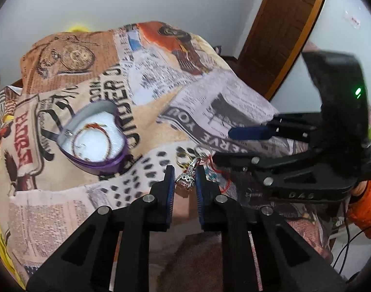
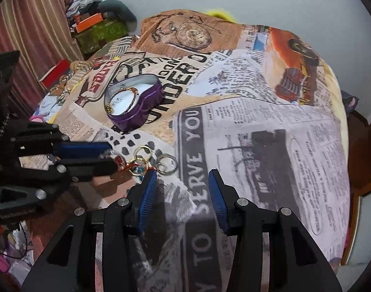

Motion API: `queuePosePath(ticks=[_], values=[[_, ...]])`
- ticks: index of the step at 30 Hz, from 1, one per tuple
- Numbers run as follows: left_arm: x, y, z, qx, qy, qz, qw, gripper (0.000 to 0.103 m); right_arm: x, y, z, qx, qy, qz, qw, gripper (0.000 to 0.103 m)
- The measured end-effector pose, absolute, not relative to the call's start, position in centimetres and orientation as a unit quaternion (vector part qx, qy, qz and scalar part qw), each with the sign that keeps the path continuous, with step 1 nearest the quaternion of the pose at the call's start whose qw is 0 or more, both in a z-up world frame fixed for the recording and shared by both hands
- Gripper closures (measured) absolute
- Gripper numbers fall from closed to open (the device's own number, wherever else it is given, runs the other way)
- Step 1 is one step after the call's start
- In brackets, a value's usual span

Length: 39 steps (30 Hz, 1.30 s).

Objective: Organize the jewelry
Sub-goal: 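Grasp a silver charm from the jewelry pile with the left tool, then grasp a silver ring with the right tool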

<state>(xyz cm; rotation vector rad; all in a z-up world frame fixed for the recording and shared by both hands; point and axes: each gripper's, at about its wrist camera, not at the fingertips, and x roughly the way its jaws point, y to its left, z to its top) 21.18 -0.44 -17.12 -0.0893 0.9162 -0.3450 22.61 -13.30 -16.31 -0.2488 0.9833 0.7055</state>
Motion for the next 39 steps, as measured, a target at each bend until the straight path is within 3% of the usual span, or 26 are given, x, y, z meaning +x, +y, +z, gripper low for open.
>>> queuePosePath(ticks=[6, 11, 39], values=[[21.4, 1.1, -16.7, -0.048, 0.427, -0.145, 0.891, 0.087, 22.9, -12.0, -16.9, -0.132, 0.462, 0.342, 0.808, 0.063], [21.5, 1.8, -17.2, -0.055, 0.43, -0.139, 0.89, 0.087, 23.0, -11.5, -17.2, -0.134, 0.459, 0.35, 0.805, 0.083], [17.6, 2.8, -11.5, -0.07, 0.376, -0.139, 0.913, 0.087, 20.4, -15.3, -12.7, -0.089, 0.409, 0.333, 0.845, 0.083]])
